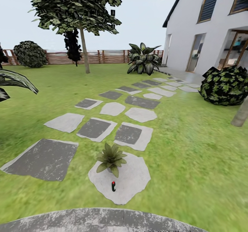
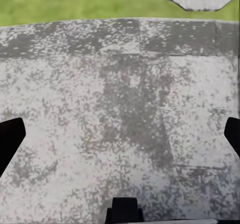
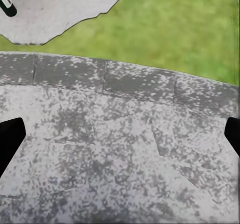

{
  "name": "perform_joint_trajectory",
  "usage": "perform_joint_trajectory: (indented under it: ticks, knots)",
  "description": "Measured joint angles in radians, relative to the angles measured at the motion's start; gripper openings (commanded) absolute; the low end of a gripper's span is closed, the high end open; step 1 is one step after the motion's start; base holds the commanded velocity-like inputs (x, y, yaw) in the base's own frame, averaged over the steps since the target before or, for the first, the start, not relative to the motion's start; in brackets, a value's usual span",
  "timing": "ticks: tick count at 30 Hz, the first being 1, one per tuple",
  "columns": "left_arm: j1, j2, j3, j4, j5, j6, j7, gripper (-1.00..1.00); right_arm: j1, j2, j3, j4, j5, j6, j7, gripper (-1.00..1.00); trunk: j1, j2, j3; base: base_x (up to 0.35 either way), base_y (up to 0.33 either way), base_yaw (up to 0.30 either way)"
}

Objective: Pick up the pesticide atomizer in the garden and spray insectifuge to fully cover both potted plants in the garden.

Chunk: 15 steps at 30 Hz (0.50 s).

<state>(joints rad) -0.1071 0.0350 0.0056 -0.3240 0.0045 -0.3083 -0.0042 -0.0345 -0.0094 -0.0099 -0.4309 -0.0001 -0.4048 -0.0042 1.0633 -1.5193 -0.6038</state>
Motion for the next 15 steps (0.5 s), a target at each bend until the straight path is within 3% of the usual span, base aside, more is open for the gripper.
perform_joint_trajectory:
  ticks: [8, 10, 12, 15]
  knots:
    - [-0.002, -0.002, 0.002, -0.012, 0.0, 0.0, 0.008, 1.0, 0.0, -0.002, -0.001, -0.004, 0.0, 0.0, 0.0, 1.0, 0.031, -0.056, -0.026, 0.0, 0.0, -0.289]
    - [-0.023, -0.005, 0.01, -0.024, -0.002, 0.0, 0.011, 1.0, -0.001, -0.015, -0.011, -0.013, -0.001, 0.001, -0.001, 1.0, 0.038, -0.07, -0.034, 0.0, 0.0, -0.246]
    - [-0.068, -0.003, 0.012, -0.029, -0.003, 0.0, 0.011, 1.0, -0.002, -0.02, -0.012, -0.05, 0.0, 0.001, -0.001, 1.0, 0.046, -0.084, -0.042, 0.0, 0.0, -0.079]
    - [-0.085, -0.001, 0.015, -0.028, -0.003, 0.0, 0.012, 1.0, -0.002, -0.017, -0.009, -0.057, 0.003, -0.001, 0.0, 1.0, 0.058, -0.105, -0.052, 0.0, 0.0, -0.027]
